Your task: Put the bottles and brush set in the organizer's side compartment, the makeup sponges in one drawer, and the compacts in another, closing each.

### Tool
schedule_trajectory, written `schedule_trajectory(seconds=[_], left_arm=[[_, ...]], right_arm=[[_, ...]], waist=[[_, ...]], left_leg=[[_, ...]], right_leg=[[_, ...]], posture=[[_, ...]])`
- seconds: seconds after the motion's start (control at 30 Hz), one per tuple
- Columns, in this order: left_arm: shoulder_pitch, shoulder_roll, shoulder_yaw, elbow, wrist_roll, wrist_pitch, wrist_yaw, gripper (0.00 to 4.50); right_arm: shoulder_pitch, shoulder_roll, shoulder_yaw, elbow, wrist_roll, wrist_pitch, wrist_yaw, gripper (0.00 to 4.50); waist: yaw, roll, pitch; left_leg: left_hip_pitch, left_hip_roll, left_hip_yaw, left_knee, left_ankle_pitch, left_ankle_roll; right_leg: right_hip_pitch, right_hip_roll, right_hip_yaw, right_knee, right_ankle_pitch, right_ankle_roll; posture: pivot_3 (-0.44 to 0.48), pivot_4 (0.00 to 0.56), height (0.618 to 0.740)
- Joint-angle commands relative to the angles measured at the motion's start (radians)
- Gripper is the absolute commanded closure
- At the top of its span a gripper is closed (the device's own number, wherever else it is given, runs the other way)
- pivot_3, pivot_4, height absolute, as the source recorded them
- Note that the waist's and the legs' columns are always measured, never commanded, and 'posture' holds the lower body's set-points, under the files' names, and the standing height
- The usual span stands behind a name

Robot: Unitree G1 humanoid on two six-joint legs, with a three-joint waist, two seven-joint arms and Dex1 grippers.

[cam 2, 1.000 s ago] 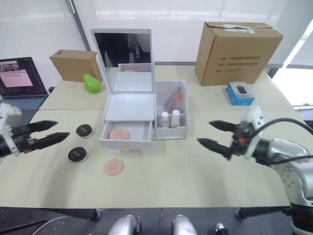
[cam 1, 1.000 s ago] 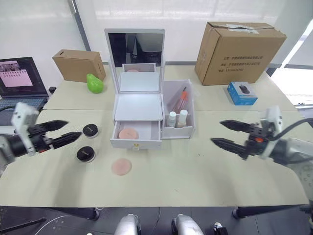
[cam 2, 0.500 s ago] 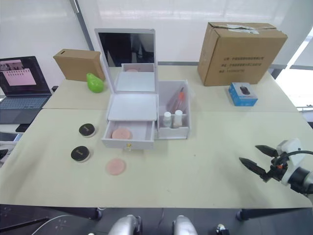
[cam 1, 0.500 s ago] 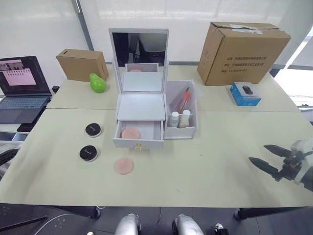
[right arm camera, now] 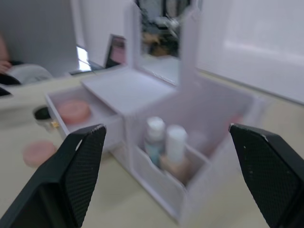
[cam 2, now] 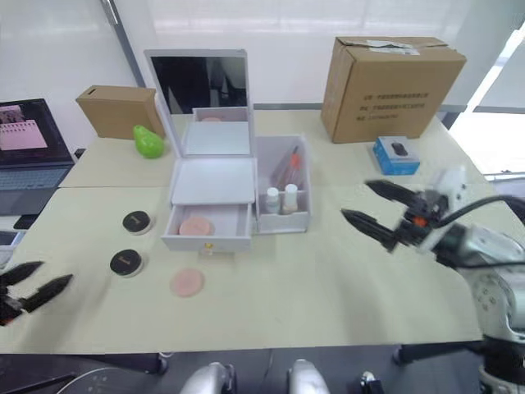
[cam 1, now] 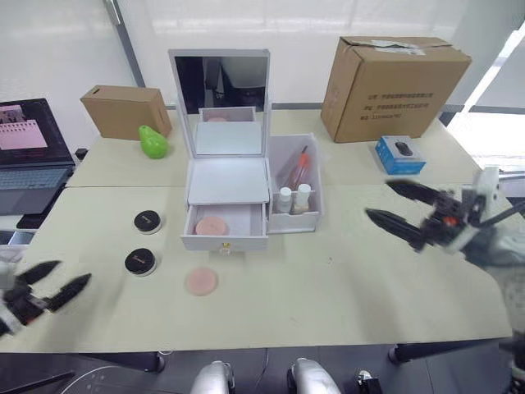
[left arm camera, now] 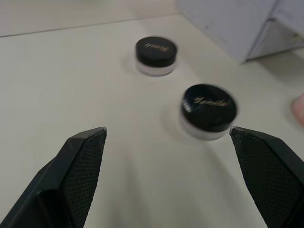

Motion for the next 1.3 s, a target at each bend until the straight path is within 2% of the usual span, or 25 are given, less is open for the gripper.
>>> schedule_trajectory(seconds=[0.03,0.23,0.43,0.7,0.8,1.0,1.17,1.3], left_arm=[[0.065,-0.056,0.004,-0.208,-0.031,0.050,0.093,0.05],[0.135,-0.141,-0.127,-0.408,0.033,0.061,0.188,0.05],[0.129,-0.171,-0.267,-0.457,0.111,0.037,0.232,0.05],[0.056,-0.137,-0.426,-0.403,0.274,-0.006,0.260,0.05],[-0.012,-0.122,-0.510,-0.359,0.334,-0.012,0.257,0.05],[-0.166,-0.154,-0.662,-0.274,0.417,0.005,0.287,0.05],[-0.204,-0.161,-0.701,-0.245,0.443,0.042,0.309,0.05],[-0.202,-0.161,-0.688,-0.269,0.425,0.062,0.304,0.05]], right_arm=[[-0.082,0.027,0.074,-0.019,0.032,0.018,0.033,0.00],[-0.181,0.090,0.143,0.037,0.022,0.001,0.092,0.00],[-0.211,0.106,0.163,0.064,0.010,-0.008,0.132,0.00],[-0.220,0.106,0.153,0.042,0.019,-0.001,0.136,0.00],[-0.226,0.112,0.155,0.041,0.016,-0.003,0.132,0.00],[-0.221,0.116,0.158,0.036,0.003,-0.007,0.117,0.00],[-0.212,0.110,0.150,0.016,0.010,0.005,0.104,0.00],[-0.208,0.104,0.147,0.011,0.009,0.008,0.096,0.00]], waist=[[0.010,0.000,0.000],[0.024,0.000,0.000],[0.020,0.000,-0.001],[0.018,0.001,-0.001],[0.018,0.001,-0.001],[0.017,0.002,-0.001],[0.015,0.002,-0.001],[0.015,0.002,-0.001]], left_leg=[[0.001,0.000,0.000,0.000,0.000,0.000],[-0.001,-0.002,0.001,0.002,0.000,0.000],[-0.001,-0.002,0.000,0.002,0.000,0.000],[-0.001,-0.003,0.000,0.002,0.000,0.000],[-0.001,-0.003,0.000,0.002,0.000,0.000],[-0.001,-0.003,0.000,0.002,0.000,0.000],[-0.001,-0.003,0.000,0.002,0.000,0.000],[0.000,-0.003,-0.001,0.002,0.000,0.000]], right_leg=[[0.001,0.000,-0.001,0.000,0.000,0.000],[0.000,0.000,0.000,-0.001,-0.001,0.000],[0.000,0.001,0.001,-0.001,-0.001,0.000],[0.000,0.002,0.001,-0.001,-0.001,-0.001],[0.000,0.001,0.001,-0.001,-0.001,-0.001],[0.000,0.002,0.001,0.000,-0.001,0.000],[-0.001,0.002,0.001,0.000,-0.001,0.000],[0.000,0.002,0.001,0.000,-0.001,0.000]], posture=[[0.000,0.150,0.740],[0.000,0.150,0.740],[0.000,0.150,0.740],[0.000,0.150,0.740],[0.000,0.150,0.740],[0.000,0.150,0.740],[0.000,0.150,0.740],[0.000,0.150,0.740]])
